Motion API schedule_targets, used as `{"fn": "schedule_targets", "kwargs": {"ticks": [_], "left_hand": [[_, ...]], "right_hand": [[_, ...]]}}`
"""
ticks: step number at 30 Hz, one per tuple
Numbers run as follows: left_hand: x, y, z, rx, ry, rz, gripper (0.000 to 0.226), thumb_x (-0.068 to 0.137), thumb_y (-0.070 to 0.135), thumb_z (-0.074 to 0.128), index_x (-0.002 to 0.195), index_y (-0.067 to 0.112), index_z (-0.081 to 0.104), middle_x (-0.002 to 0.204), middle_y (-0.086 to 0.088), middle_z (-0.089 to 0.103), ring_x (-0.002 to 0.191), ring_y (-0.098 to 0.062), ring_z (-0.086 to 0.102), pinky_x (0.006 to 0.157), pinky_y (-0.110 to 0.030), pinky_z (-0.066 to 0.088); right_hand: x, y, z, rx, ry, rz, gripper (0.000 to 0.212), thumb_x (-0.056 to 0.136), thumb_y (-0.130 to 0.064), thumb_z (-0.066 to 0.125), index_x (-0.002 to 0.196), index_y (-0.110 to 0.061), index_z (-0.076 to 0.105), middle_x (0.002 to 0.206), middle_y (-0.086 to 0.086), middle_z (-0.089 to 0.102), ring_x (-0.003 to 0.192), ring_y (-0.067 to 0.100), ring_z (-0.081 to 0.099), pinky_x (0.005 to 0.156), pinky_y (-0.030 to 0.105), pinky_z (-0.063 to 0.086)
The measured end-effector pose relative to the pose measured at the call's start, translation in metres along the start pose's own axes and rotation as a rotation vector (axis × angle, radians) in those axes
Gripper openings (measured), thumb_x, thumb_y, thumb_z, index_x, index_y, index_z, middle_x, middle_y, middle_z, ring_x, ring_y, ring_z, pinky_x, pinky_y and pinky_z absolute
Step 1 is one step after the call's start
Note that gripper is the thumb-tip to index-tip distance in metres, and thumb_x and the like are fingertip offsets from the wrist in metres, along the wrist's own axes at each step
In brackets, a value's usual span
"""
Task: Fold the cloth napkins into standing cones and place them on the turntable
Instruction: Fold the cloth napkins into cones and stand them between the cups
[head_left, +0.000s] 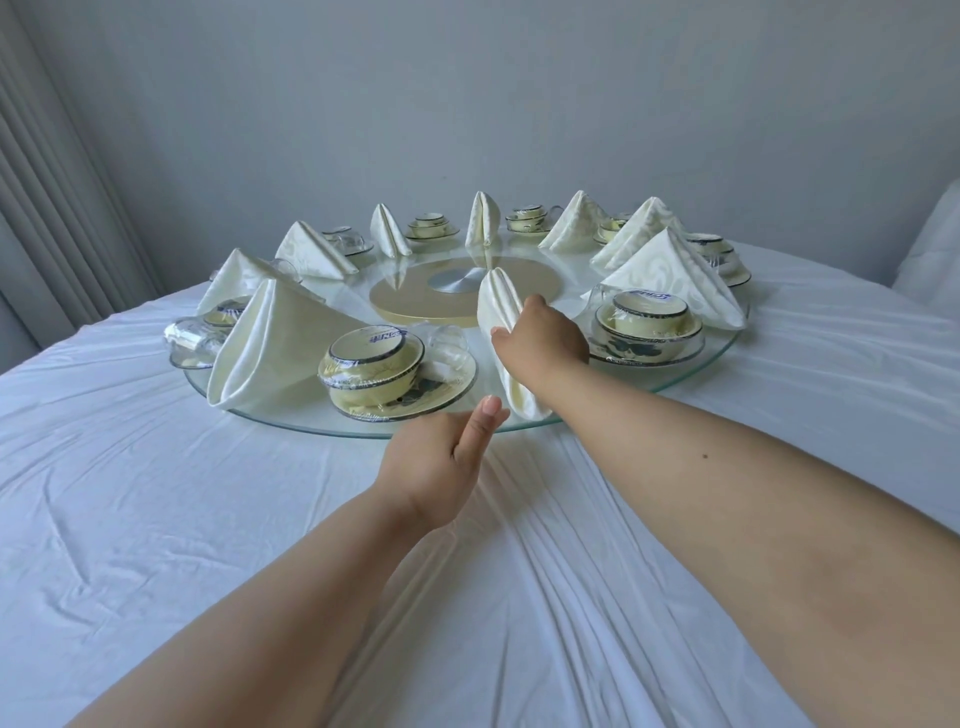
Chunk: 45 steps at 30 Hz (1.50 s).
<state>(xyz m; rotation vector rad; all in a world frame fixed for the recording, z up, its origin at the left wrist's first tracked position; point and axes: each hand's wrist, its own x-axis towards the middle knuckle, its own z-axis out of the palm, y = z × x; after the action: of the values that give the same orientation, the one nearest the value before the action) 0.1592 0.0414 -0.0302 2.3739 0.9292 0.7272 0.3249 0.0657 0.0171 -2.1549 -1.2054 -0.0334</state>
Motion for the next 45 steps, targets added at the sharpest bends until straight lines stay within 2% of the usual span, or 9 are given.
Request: {"fn": "schedule_targets", "kwargs": {"ticks": [3, 8, 19, 22, 26, 33, 39, 42, 45], "left_hand": [[0.001, 0.001, 0.002, -0.004, 0.006, 0.009, 0.086, 0.072, 0.087, -0.006, 0.086, 0.031, 0.058, 0.081, -0.002, 0.06, 0.083, -0.016, 0.053, 0.088, -0.039, 0.044], [0.004, 0.009, 0.003, -0.047, 0.055, -0.026, 0.083, 0.071, 0.089, -0.001, 0.083, 0.024, 0.05, 0.081, 0.002, 0.056, 0.08, -0.014, 0.051, 0.088, -0.041, 0.045], [0.007, 0.038, 0.005, -0.083, 0.17, -0.02, 0.043, 0.1, 0.053, 0.021, 0.093, 0.023, 0.05, 0.098, -0.002, 0.059, 0.088, -0.01, 0.043, 0.079, -0.031, 0.036], [0.013, 0.048, 0.011, -0.071, 0.21, -0.002, 0.054, 0.102, 0.042, 0.021, 0.107, 0.006, 0.06, 0.101, 0.0, 0.057, 0.097, -0.011, 0.044, 0.074, -0.022, 0.026], [0.024, 0.052, 0.021, -0.036, 0.235, -0.045, 0.059, 0.102, 0.044, 0.015, 0.117, 0.01, 0.061, 0.114, -0.009, 0.061, 0.115, -0.022, 0.047, 0.083, -0.027, 0.029], [0.041, 0.058, 0.025, -0.01, 0.182, -0.194, 0.071, 0.098, 0.054, 0.006, 0.11, 0.014, 0.064, 0.104, -0.012, 0.061, 0.11, -0.028, 0.05, 0.094, -0.04, 0.04], [0.052, 0.057, 0.027, 0.005, 0.168, -0.245, 0.076, 0.096, 0.057, 0.001, 0.109, 0.009, 0.059, 0.103, -0.017, 0.062, 0.105, -0.035, 0.053, 0.091, -0.046, 0.044], [0.053, 0.056, 0.028, -0.024, 0.175, -0.251, 0.068, 0.099, 0.048, 0.002, 0.134, 0.012, 0.048, 0.116, -0.014, 0.059, 0.11, -0.034, 0.051, 0.094, -0.047, 0.042], [0.054, 0.053, 0.03, -0.025, 0.17, -0.257, 0.075, 0.096, 0.055, -0.001, 0.13, 0.012, 0.05, 0.116, -0.014, 0.06, 0.11, -0.033, 0.051, 0.095, -0.047, 0.042]], "right_hand": [[-0.002, 0.005, -0.002, 0.002, -0.03, 0.028, 0.044, 0.089, -0.043, 0.054, 0.116, -0.009, 0.043, 0.115, 0.01, 0.062, 0.104, 0.035, 0.059, 0.069, 0.032, 0.039], [-0.005, 0.01, -0.005, 0.007, -0.072, 0.049, 0.053, 0.087, -0.047, 0.057, 0.12, -0.009, 0.041, 0.117, 0.009, 0.061, 0.106, 0.033, 0.058, 0.069, 0.031, 0.039], [-0.015, 0.027, -0.018, 0.037, -0.105, 0.008, 0.073, 0.085, -0.072, 0.041, 0.13, -0.015, 0.034, 0.117, 0.006, 0.061, 0.107, 0.03, 0.059, 0.079, 0.036, 0.044], [-0.027, 0.036, -0.022, 0.095, -0.009, -0.1, 0.054, 0.094, -0.061, 0.027, 0.134, -0.025, 0.034, 0.125, 0.008, 0.057, 0.11, 0.031, 0.056, 0.083, 0.038, 0.039], [-0.041, 0.046, -0.021, 0.137, 0.045, -0.246, 0.04, 0.097, -0.054, 0.023, 0.123, -0.034, 0.046, 0.117, 0.004, 0.054, 0.106, 0.03, 0.055, 0.083, 0.037, 0.041], [-0.041, 0.052, -0.01, 0.208, 0.055, -0.258, 0.058, 0.081, -0.068, 0.004, 0.088, -0.03, 0.046, 0.094, 0.0, 0.056, 0.09, 0.025, 0.054, 0.07, 0.035, 0.039], [-0.043, 0.055, -0.011, 0.084, 0.056, -0.245, 0.056, 0.096, -0.057, 0.017, 0.09, -0.018, 0.057, 0.095, 0.006, 0.059, 0.094, 0.029, 0.056, 0.071, 0.034, 0.037], [-0.042, 0.055, -0.012, -0.017, 0.143, -0.218, 0.079, 0.088, -0.066, 0.003, 0.085, -0.014, 0.062, 0.095, 0.01, 0.06, 0.094, 0.032, 0.056, 0.072, 0.036, 0.039], [-0.043, 0.054, -0.011, -0.018, 0.151, -0.222, 0.089, 0.078, -0.068, -0.007, 0.086, -0.014, 0.063, 0.095, 0.012, 0.06, 0.095, 0.033, 0.056, 0.074, 0.036, 0.039]]}}
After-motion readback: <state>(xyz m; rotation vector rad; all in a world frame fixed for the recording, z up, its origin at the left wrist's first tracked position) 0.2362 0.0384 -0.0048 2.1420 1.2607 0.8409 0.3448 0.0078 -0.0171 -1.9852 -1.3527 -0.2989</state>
